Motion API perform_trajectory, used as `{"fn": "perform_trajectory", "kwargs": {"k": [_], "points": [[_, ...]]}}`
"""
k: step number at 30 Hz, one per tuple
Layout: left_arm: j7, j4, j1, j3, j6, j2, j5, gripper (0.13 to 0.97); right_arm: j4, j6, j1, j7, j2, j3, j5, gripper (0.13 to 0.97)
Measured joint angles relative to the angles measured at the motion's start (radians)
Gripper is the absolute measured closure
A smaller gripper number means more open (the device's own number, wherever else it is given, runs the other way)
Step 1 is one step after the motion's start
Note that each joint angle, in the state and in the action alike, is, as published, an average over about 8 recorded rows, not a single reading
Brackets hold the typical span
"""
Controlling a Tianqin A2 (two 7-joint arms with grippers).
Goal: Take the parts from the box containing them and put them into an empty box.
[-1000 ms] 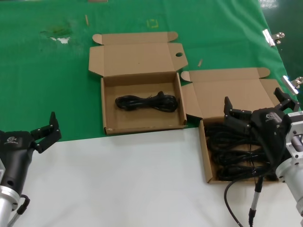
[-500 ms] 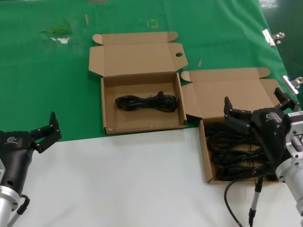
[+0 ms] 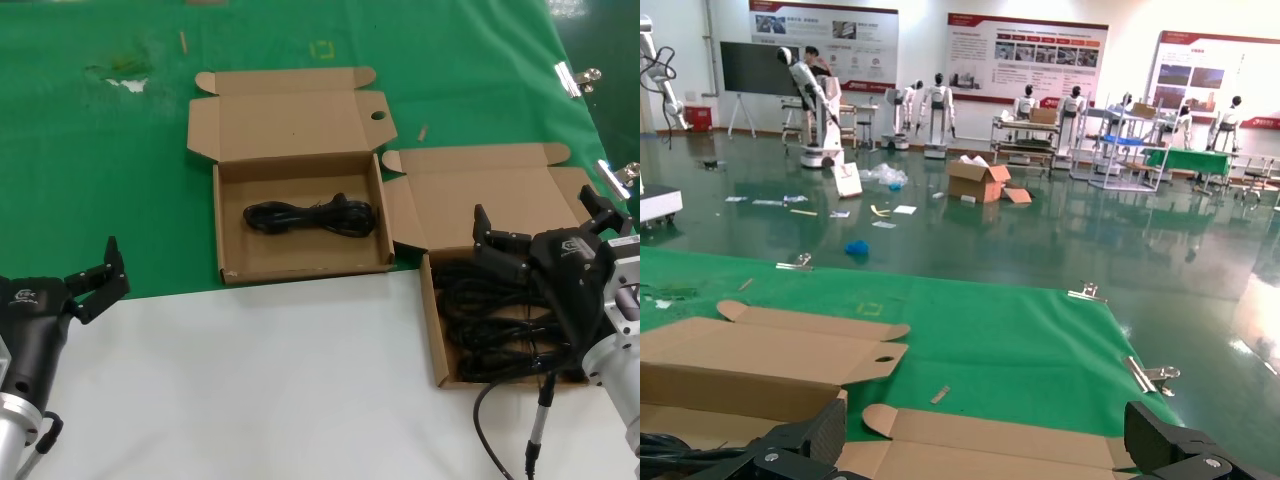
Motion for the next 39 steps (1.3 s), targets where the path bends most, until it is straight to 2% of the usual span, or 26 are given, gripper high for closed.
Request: {"fn": "perform_trajectory", "kwargs": {"k": [39], "points": [[0.000, 0.000, 0.000, 0.000, 0.000, 0.000, 0.000, 0.132, 0.000, 0.000, 0.000, 0.000, 0.000, 0.000, 0.000, 0.129]]}}
